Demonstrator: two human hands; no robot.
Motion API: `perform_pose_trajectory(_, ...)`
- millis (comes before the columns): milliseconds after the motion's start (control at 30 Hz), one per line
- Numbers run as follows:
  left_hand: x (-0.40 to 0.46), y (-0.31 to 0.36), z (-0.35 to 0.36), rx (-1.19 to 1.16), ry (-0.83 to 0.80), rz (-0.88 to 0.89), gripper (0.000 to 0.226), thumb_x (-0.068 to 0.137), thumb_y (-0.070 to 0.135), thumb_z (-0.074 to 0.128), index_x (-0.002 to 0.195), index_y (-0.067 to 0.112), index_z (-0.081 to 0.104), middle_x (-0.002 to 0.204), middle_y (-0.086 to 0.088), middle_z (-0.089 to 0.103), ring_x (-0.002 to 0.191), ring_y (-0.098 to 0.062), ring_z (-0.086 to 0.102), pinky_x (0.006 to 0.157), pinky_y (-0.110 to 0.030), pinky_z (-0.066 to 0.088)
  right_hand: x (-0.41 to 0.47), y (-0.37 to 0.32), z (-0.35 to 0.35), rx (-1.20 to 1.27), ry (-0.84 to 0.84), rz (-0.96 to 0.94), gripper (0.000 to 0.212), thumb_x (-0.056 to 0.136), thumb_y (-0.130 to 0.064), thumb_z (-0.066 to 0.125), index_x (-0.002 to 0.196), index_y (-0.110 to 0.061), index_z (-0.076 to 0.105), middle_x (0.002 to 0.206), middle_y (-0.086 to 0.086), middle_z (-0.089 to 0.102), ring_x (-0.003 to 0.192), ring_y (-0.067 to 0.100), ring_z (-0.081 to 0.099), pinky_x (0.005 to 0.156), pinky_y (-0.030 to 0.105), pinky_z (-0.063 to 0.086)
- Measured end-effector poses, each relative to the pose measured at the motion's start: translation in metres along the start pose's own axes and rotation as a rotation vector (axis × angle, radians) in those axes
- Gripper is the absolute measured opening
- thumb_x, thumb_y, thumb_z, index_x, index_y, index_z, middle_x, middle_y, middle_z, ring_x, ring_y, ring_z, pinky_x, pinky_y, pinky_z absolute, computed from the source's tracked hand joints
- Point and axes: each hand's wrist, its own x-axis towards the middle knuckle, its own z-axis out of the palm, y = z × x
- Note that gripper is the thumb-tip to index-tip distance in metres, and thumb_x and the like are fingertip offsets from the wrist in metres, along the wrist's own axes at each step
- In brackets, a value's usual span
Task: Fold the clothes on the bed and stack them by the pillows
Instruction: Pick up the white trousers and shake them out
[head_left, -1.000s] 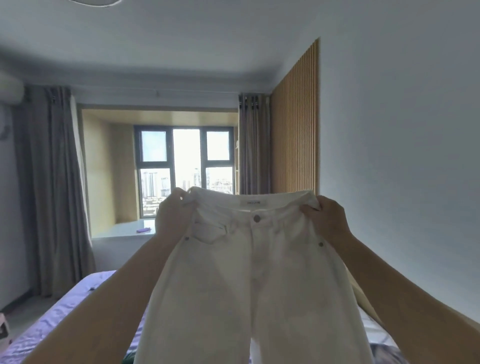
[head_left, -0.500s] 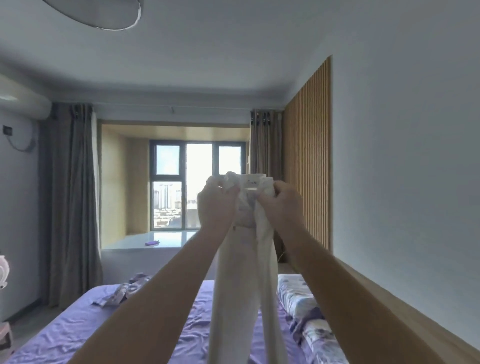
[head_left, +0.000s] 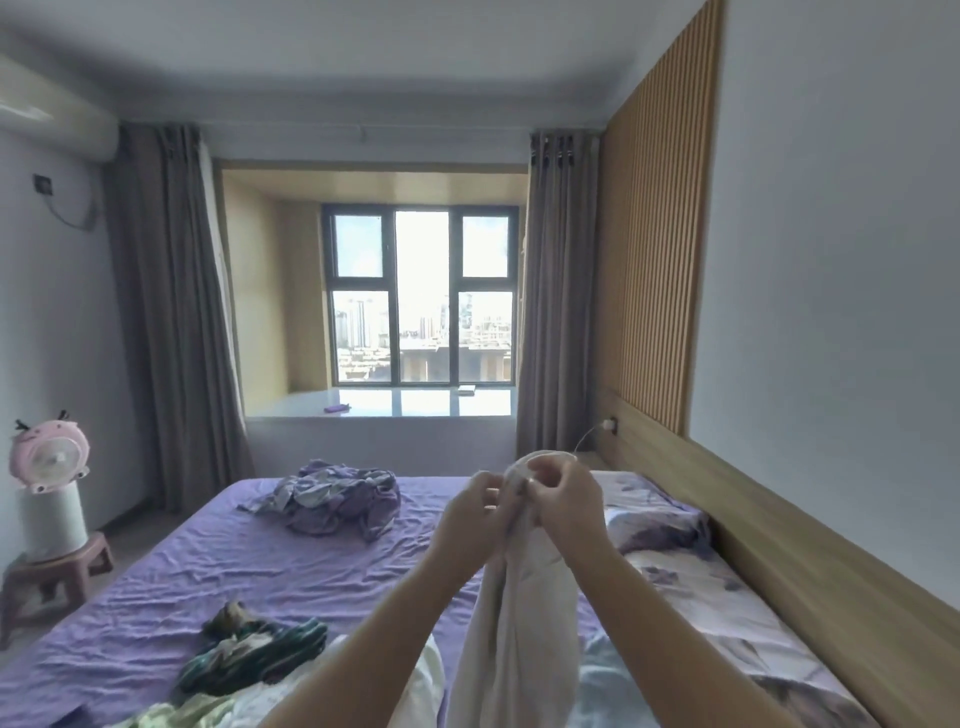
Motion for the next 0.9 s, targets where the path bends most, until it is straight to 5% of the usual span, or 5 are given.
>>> perform_pose_trajectory(133,-0.021,-0.028,0.013,0.231,-0.119,0.011,0.055,0.072,0.036,0.077,0.118,0.021,0.051,0.106,0.007,0.061,0.093,-0.015,0.063,0.082,-0.031,0.053,-0.016,0.024,0.017,-0.046,-0.016,0.026,0.018,0.081,-0.004,0.064,0.099,-0.008,0.067,0.093,0.005,0.068,0.079,0.010,0.055,0.067,0.006,0.032)
perform_pose_trajectory(267,-0.041,-0.047,0.018,0.183,-0.018,-0.017,0.029,0.087,0.038,0.063,0.110,0.031,0.046,0.092,0.018,0.057,0.090,0.000,0.060,0.063,0.000,0.041,-0.036,0.037,0.028,0.014,-0.083,0.045,0.015,0.081,-0.007,0.064,0.094,-0.012,0.068,0.090,0.002,0.069,0.082,0.013,0.062,0.072,0.012,0.039)
perform_pose_trajectory(500,-0.049,-0.059,0.003,0.093,0.019,-0.073,0.034,0.075,0.020,0.079,0.098,0.027,0.055,0.087,0.007,0.065,0.077,-0.012,0.064,0.073,-0.031,0.050,-0.054,0.061,0.013,0.066,-0.332,-0.146,0.033,0.076,-0.002,0.064,0.106,-0.016,0.067,0.107,0.001,0.063,0.100,0.011,0.059,0.084,0.017,0.047)
perform_pose_trajectory(667,-0.042,-0.050,-0.017,-0.123,0.005,-0.068,0.029,0.080,-0.002,0.070,0.096,0.019,0.056,0.089,-0.002,0.064,0.074,-0.010,0.059,0.072,-0.031,0.047,-0.032,0.084,-0.011,-0.184,-0.252,-0.290,0.060,0.075,0.000,0.071,0.130,-0.007,0.049,0.136,0.008,0.047,0.130,0.024,0.038,0.106,0.019,0.021)
perform_pose_trajectory(900,-0.012,-0.001,-0.064,-0.271,-0.197,0.039,0.025,0.087,-0.005,0.059,0.104,0.013,0.057,0.099,-0.011,0.063,0.090,-0.017,0.057,0.087,-0.037,0.049,-0.008,0.067,-0.028,0.419,-0.409,-0.011,0.108,0.068,-0.015,0.082,0.147,-0.028,0.011,0.140,-0.007,0.043,0.123,0.007,0.048,0.098,0.027,0.046)
